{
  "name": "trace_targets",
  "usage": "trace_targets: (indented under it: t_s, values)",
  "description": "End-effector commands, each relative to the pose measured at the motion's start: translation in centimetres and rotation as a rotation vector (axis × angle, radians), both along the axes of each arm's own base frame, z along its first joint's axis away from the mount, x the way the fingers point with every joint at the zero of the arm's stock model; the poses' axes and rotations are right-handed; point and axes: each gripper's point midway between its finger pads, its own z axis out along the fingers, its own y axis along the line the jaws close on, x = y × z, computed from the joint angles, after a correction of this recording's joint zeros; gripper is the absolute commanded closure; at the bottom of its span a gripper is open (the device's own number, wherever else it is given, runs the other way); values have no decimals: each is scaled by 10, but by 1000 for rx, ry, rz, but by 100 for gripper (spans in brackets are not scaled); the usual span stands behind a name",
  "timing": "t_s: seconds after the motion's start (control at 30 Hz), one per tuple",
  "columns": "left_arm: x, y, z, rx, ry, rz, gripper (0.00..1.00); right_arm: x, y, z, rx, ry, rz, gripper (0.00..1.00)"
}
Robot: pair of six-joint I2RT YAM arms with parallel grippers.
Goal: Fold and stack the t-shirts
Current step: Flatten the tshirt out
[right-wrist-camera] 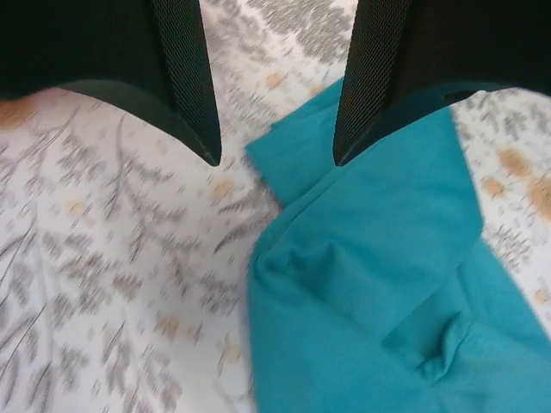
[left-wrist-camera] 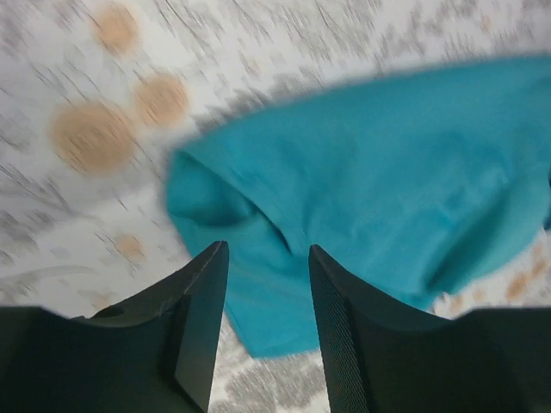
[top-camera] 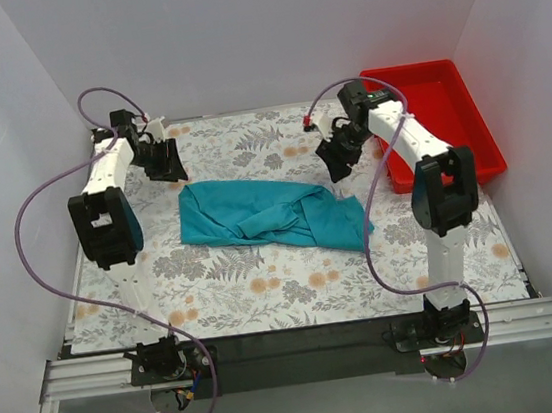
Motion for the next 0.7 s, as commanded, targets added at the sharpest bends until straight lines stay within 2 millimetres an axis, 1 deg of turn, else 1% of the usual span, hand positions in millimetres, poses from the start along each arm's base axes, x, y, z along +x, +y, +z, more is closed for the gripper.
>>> trace_targets:
  t_s: [0.0, 0.03, 0.07, 0.1, 0.17, 0.2, 0.27, 0.3, 0.4, 0.43, 0.5, 0.53, 0.67]
  values:
    - [-44, -31, 68, -55, -129, -96, 59, -49, -29, 32, 53, 68, -80, 38]
    - [-56, -39, 64, -44, -134, -132, 58, -64, -35, 34, 61, 81, -88, 38]
    - [-81, -44, 58, -35, -123, -167, 59, -84, -44, 18, 56, 156, -114, 39]
    - [-94, -73, 54, -33, -130, -246, 59, -97, -44, 14, 78, 197, -122, 39]
    - [-113, -91, 44, -13, -120, -292, 59, -114, -45, 12, 103, 242, -142, 40]
    - [-128, -108, 35, -12, -100, -334, 59, -130, -44, 4, 116, 296, -145, 41]
    - [-138, -123, 31, -24, -75, -365, 59, -141, -43, 2, 129, 319, -154, 43]
    - [-144, -133, 26, -29, -50, -379, 60, -151, -45, -6, 123, 345, -156, 44]
    - [-152, -149, 25, -41, -32, -407, 60, -157, -48, -16, 109, 324, -159, 49]
    - [-155, -152, 23, -45, -18, -407, 60, -161, -50, -23, 104, 323, -159, 50]
    - [-159, -158, 22, -52, -12, -418, 60, -164, -51, -30, 93, 320, -154, 52]
    - [-162, -159, 22, -57, -4, -414, 60, -169, -52, -36, 87, 329, -154, 52]
    - [-166, -159, 20, -62, 5, -411, 60, -174, -51, -50, 81, 320, -143, 53]
